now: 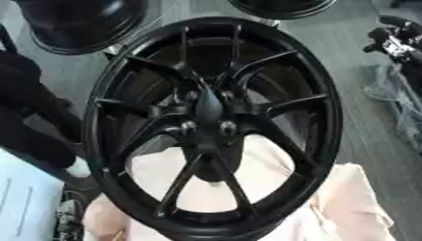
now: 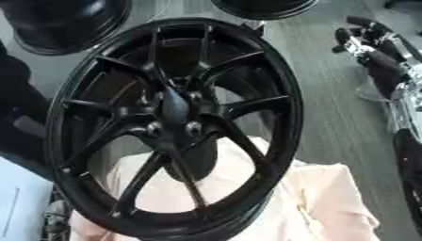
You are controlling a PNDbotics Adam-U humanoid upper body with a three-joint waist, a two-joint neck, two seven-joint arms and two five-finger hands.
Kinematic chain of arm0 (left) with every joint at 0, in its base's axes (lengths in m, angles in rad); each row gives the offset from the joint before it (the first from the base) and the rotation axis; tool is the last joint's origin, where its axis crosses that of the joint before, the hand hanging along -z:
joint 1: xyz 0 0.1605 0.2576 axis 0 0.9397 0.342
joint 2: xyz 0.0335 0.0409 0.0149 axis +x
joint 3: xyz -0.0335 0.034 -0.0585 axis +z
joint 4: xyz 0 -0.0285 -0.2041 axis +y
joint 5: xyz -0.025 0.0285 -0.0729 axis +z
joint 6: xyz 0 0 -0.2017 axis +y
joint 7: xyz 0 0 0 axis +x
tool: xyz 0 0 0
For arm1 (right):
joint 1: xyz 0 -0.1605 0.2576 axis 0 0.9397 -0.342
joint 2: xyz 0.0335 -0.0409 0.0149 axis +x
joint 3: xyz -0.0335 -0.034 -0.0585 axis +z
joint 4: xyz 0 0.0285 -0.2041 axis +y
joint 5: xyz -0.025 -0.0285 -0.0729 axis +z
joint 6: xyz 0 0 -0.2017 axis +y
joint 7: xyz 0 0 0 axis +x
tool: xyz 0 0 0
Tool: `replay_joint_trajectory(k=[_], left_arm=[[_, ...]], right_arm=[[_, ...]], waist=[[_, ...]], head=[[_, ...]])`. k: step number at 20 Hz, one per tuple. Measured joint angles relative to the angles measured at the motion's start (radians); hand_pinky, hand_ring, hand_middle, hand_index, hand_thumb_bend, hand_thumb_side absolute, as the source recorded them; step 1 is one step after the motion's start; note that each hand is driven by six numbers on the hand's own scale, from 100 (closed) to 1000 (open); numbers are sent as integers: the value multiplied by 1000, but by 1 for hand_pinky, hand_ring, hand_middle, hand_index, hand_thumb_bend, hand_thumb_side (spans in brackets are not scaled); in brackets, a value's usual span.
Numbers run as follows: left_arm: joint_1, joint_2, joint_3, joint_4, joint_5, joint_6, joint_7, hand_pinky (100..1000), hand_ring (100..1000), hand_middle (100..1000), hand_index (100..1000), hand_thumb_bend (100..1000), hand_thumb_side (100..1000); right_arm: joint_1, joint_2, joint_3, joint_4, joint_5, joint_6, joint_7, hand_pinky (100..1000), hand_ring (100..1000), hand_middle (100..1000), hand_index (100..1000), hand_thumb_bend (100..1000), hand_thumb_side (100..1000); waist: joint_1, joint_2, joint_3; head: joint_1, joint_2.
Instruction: Pull the pin out of the wheel hub.
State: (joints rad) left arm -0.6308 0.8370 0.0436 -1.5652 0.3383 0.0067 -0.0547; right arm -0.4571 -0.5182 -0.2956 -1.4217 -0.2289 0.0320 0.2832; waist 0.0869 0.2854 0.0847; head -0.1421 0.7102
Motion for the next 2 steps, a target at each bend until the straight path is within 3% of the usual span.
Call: replay_joint_trajectory(k=[1,2], left_arm=[[2,-6,2,-17,15,13,23,771,766,678,774,100,567],[4,-10,3,-29,26,24,38,757,759,677,771,100,623]], right_arm=[[0,0,0,0,-1,0,0,956,646,679,872,360,368],[0,0,0,0,-1,0,0,956,646,679,872,356,366]], waist=[[1,0,0],[2,0,0]], head=[[0,0],[0,0]])
